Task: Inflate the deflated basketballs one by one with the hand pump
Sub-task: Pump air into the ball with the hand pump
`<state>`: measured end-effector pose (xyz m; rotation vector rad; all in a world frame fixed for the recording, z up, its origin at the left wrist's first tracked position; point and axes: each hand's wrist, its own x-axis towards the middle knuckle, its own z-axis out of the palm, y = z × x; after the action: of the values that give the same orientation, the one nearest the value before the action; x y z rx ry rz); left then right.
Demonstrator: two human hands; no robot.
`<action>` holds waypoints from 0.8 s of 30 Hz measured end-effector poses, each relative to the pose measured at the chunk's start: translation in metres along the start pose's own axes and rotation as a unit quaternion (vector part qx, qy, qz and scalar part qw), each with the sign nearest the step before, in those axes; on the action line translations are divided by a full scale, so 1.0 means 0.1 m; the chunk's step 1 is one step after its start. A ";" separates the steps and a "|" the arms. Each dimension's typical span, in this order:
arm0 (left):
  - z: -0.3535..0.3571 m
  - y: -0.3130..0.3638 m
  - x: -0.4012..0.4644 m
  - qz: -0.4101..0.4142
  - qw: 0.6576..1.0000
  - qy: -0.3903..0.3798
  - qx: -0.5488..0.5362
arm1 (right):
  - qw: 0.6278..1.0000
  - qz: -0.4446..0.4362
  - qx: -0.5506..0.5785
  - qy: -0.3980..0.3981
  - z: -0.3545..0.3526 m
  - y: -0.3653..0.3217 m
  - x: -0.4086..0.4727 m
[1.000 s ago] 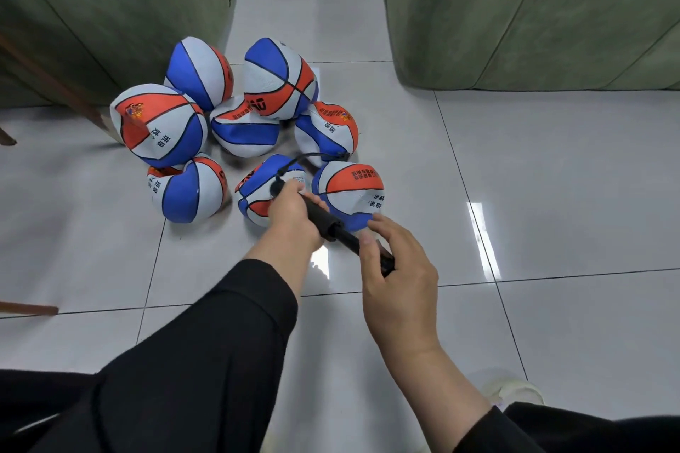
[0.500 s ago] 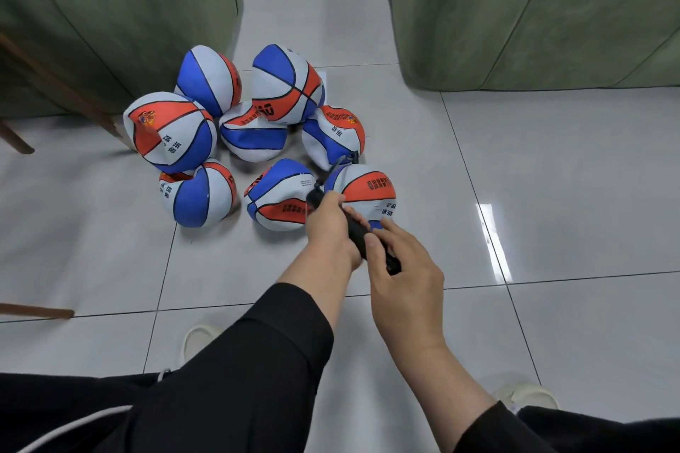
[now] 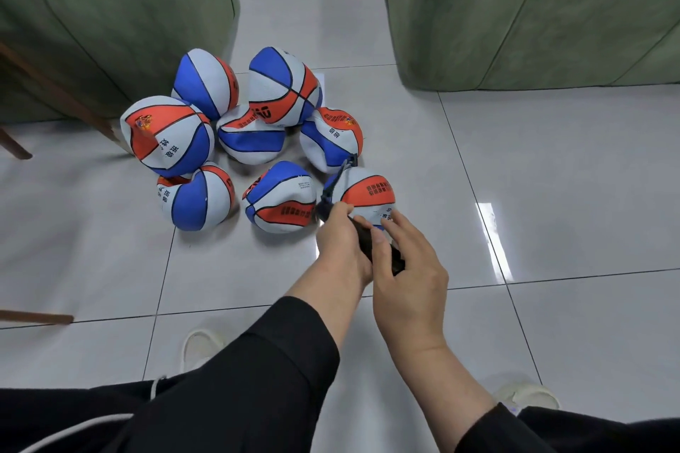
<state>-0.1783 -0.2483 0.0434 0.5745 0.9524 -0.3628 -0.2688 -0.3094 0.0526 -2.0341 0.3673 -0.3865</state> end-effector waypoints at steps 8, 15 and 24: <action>-0.03 0.29 0.07 0.047 0.998 0.013 0.032 | 0.999 -0.004 0.023 -0.021 -0.02 -0.05 -0.05; -0.06 0.50 0.20 0.041 0.998 0.038 0.024 | 0.999 -0.037 0.031 -0.002 -0.06 -0.06 -0.08; 0.07 0.03 -0.06 0.044 0.998 0.010 0.037 | 0.999 0.025 0.038 -0.005 0.00 0.00 0.00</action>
<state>-0.1751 -0.2500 0.0527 0.6858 0.9330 -0.3155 -0.2693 -0.3096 0.0525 -1.9485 0.3918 -0.3545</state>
